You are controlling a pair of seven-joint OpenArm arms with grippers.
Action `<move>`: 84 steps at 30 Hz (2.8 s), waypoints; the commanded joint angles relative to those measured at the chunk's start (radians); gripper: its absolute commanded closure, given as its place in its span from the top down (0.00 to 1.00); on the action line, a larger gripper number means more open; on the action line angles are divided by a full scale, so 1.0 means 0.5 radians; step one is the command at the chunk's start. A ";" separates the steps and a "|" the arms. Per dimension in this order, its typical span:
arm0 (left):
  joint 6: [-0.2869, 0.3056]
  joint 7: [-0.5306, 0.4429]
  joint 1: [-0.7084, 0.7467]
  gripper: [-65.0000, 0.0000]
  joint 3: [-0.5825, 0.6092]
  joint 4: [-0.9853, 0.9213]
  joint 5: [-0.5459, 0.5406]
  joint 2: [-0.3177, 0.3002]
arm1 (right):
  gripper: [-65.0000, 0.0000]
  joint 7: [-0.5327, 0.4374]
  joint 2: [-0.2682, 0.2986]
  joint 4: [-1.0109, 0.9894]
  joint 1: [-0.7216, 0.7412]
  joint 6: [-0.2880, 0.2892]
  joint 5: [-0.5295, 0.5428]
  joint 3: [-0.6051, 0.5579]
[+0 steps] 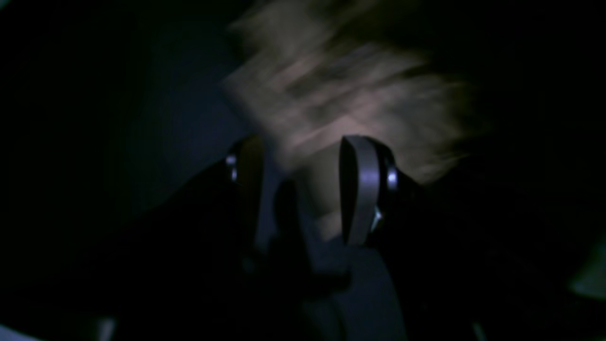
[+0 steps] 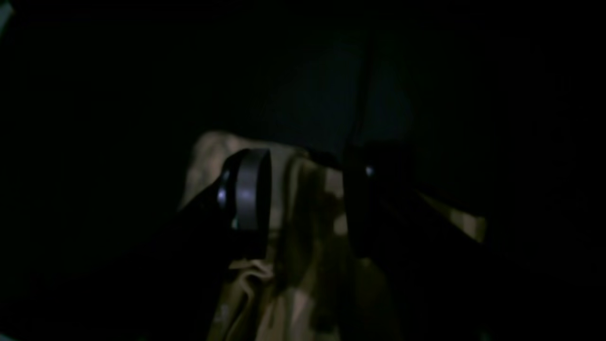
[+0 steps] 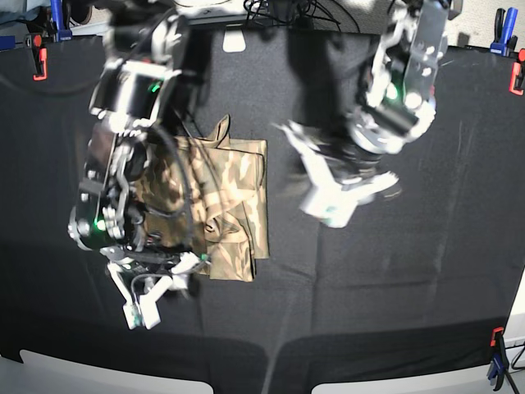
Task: Layout the t-shirt on the table in an organized manner, then fold the t-shirt properly
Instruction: 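Press and tuck the folded bundle's edges with both grippers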
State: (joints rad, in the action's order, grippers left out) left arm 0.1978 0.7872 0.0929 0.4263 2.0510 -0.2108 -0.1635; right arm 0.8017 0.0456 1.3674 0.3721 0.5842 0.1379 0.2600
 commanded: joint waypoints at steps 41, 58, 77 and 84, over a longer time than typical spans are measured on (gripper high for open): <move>-0.450 -0.472 -0.723 0.38 0.469 -1.792 0.459 -0.114 | 0.37 0.234 0.458 -1.160 0.080 0.228 0.448 -0.010; -0.449 -0.133 -0.884 0.38 0.469 -1.786 0.474 -0.298 | 0.37 0.417 0.125 -0.139 -0.748 0.228 0.787 -0.009; -0.455 0.045 -0.993 0.38 0.469 -1.776 0.549 -0.306 | 0.37 0.596 0.025 0.622 -0.768 0.228 0.968 0.105; -0.466 0.013 -0.996 0.38 0.469 -1.535 0.600 -0.306 | 0.37 0.272 0.006 0.755 -0.774 0.228 0.640 0.073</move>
State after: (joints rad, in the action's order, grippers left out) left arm -0.0265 0.8124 -0.3767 0.6659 1.2613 0.0761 -0.3161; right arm 0.9447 0.0475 1.7313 -0.0303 0.6922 0.4187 0.2943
